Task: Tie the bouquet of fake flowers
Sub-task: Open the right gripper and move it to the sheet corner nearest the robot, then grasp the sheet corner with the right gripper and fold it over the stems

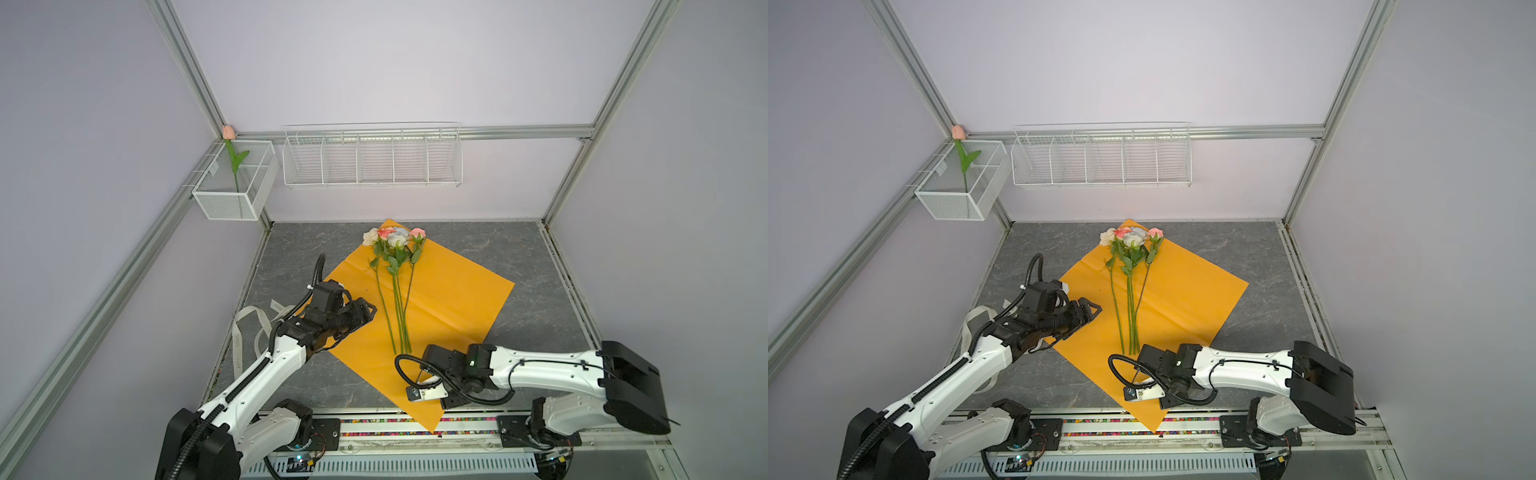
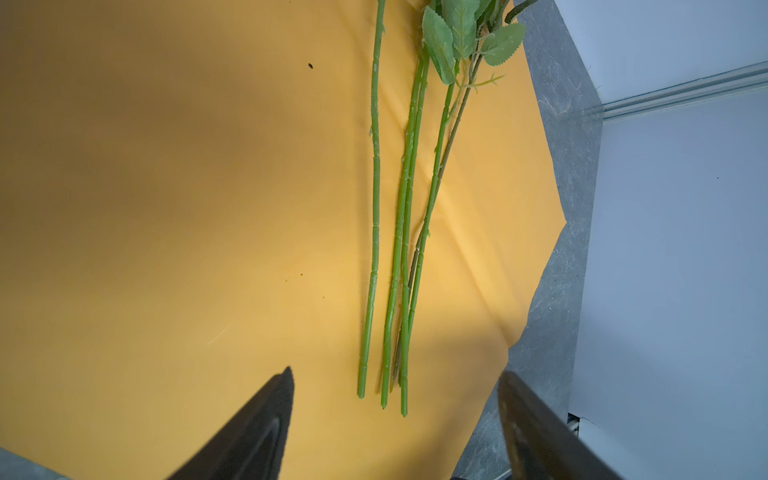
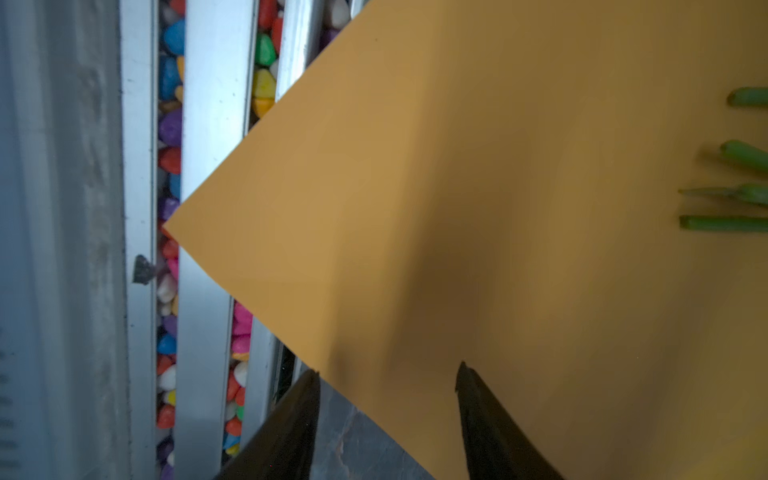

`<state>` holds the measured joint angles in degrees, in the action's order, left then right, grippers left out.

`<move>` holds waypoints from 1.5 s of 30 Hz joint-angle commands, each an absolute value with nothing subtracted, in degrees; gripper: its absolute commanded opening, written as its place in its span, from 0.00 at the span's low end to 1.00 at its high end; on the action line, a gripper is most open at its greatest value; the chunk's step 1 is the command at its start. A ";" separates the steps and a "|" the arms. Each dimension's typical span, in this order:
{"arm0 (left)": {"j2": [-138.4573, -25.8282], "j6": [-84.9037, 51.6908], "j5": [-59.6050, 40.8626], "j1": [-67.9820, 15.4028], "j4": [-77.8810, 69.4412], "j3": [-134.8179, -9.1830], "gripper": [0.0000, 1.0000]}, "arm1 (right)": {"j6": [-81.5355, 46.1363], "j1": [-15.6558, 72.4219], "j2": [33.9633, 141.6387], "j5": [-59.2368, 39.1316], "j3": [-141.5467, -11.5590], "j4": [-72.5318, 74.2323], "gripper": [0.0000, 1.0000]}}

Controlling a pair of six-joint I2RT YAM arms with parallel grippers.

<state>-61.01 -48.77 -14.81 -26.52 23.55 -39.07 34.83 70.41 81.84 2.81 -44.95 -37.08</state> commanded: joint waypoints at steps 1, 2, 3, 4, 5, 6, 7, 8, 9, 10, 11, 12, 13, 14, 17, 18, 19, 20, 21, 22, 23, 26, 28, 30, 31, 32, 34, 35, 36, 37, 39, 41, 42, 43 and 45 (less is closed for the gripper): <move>-61.03 -47.44 -13.91 -26.40 25.29 -38.90 0.78 | 38.67 68.57 83.47 -1.15 -44.87 -33.97 0.56; -61.32 -47.17 -14.03 -26.38 25.44 -39.10 0.78 | 38.74 68.22 84.43 -1.97 -44.82 -33.04 0.56; -61.48 -46.96 -14.07 -26.41 25.62 -39.27 0.78 | 39.00 68.19 85.43 -2.13 -44.95 -32.90 0.56; -61.60 -46.75 -14.18 -26.38 25.75 -39.50 0.78 | 39.45 68.14 86.76 -2.50 -45.38 -33.38 0.55; -61.70 -46.55 -14.24 -26.37 25.91 -39.70 0.78 | 39.80 68.12 87.90 -2.46 -45.69 -33.63 0.53; -61.62 -46.36 -14.19 -26.42 26.17 -39.86 0.78 | 39.44 68.12 88.68 -1.78 -45.68 -32.97 0.53; -61.52 -46.13 -14.08 -26.44 26.36 -39.97 0.78 | 39.31 68.01 89.55 -1.90 -45.38 -32.52 0.53; -61.29 -46.00 -13.94 -26.41 26.60 -39.99 0.78 | 39.83 67.81 90.24 -2.87 -45.35 -32.67 0.53; -61.11 -45.90 -13.66 -26.39 26.78 -39.92 0.78 | 39.96 67.77 90.99 -2.79 -45.35 -32.57 0.52; -60.85 -45.77 -13.46 -26.37 27.02 -39.90 0.78 | 39.76 67.77 91.67 -2.08 -45.41 -32.10 0.49; -60.66 -45.54 -13.32 -26.41 27.33 -39.90 0.79 | 39.77 67.69 92.25 -2.00 -45.44 -32.06 0.48; -60.48 -45.42 -13.18 -26.42 27.57 -39.91 0.78 | 39.94 67.51 92.43 -2.22 -45.43 -31.98 0.46; -60.36 -45.29 -12.98 -26.38 27.76 -39.92 0.79 | 39.99 67.22 92.61 -2.28 -45.40 -31.78 0.44; -60.21 -45.20 -12.85 -26.40 27.97 -39.90 0.79 | 39.99 66.83 92.83 -2.86 -45.61 -31.98 0.40; -60.20 -44.91 -12.91 -26.41 28.21 -40.15 0.79 | 39.65 65.28 93.01 -3.41 -46.68 -32.73 0.34; -60.20 -44.72 -12.94 -26.42 28.30 -40.19 0.79 | 39.57 65.00 92.80 -3.52 -47.36 -33.26 0.31; -60.09 -44.32 -13.35 -26.39 28.22 -40.28 0.79 | 39.36 64.53 92.29 -3.84 -47.95 -33.34 0.26; -60.07 -44.11 -13.61 -26.38 28.34 -40.34 0.79 | 39.05 63.98 91.48 -4.41 -48.16 -32.90 0.26; -60.04 -43.73 -13.83 -26.41 28.47 -40.51 0.79 | 39.08 63.57 90.77 -5.04 -48.46 -32.96 0.23; -59.95 -43.39 -14.07 -26.42 28.77 -40.55 0.80 | 39.43 63.21 90.06 -6.09 -49.07 -33.25 0.14; -59.77 -43.24 -14.17 -26.37 29.34 -40.69 0.80 | 39.31 62.79 89.22 -6.43 -49.41 -32.96 0.11; -59.03 -42.64 -14.43 -26.37 31.16 -41.05 0.81 | 38.98 61.14 87.64 -6.45 -49.99 -32.21 0.12; -58.29 -41.81 -14.53 -26.41 32.05 -41.36 0.82 | 38.96 59.33 86.98 -7.88 -51.68 -32.26 0.12; -57.31 -41.29 -14.33 -26.37 31.97 -41.25 0.83 | 39.21 57.12 86.99 -10.94 -53.39 -33.51 0.12; -56.84 -41.21 -14.18 -26.41 31.53 -41.18 0.83 | 39.31 56.17 87.29 -12.10 -54.66 -34.53 0.12; -56.45 -41.01 -14.05 -26.39 30.85 -41.13 0.83 | 39.18 55.24 87.57 -12.79 -55.77 -35.14 0.12; -55.92 -40.17 -14.90 -26.38 28.37 -40.51 0.83 | 39.54 53.42 88.53 -15.75 -57.61 -36.34 0.13; -55.86 -39.79 -15.31 -26.43 26.62 -39.90 0.82 | 39.72 52.57 89.11 -17.07 -58.67 -36.80 0.13; -55.92 -39.30 -15.92 -26.41 25.18 -39.44 0.82 | 39.63 52.12 89.64 -17.60 -59.37 -36.78 0.13; -56.11 -38.70 -16.85 -26.37 23.28 -38.93 0.81 | 39.63 51.62 90.18 -18.21 -59.97 -36.58 0.13; -56.84 -38.11 -17.83 -26.39 21.39 -38.26 0.81 | 40.00 50.53 91.16 -19.20 -61.02 -36.30 0.11; -57.85 -37.59 -19.01 -26.42 20.75 -38.06 0.80 | 40.31 49.30 92.47 -20.17 -62.31 -36.68 0.10; -58.27 -37.43 -20.09 -26.44 20.17 -37.89 0.80 | 40.34 48.96 92.91 -20.10 -62.93 -36.61 0.11; -58.59 -37.44 -21.38 -26.49 19.33 -37.49 0.79 | 40.18 48.58 93.20 -19.80 -63.35 -36.22 0.11; -59.04 -37.58 -24.34 -26.46 17.15 -36.53 0.79 | 39.89 47.46 93.79 -20.80 -64.50 -36.23 0.11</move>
<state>-58.35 -38.94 -19.90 -26.52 20.80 -38.30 38.63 48.62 92.97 -17.32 -62.96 -35.09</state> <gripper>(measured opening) 0.790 0.112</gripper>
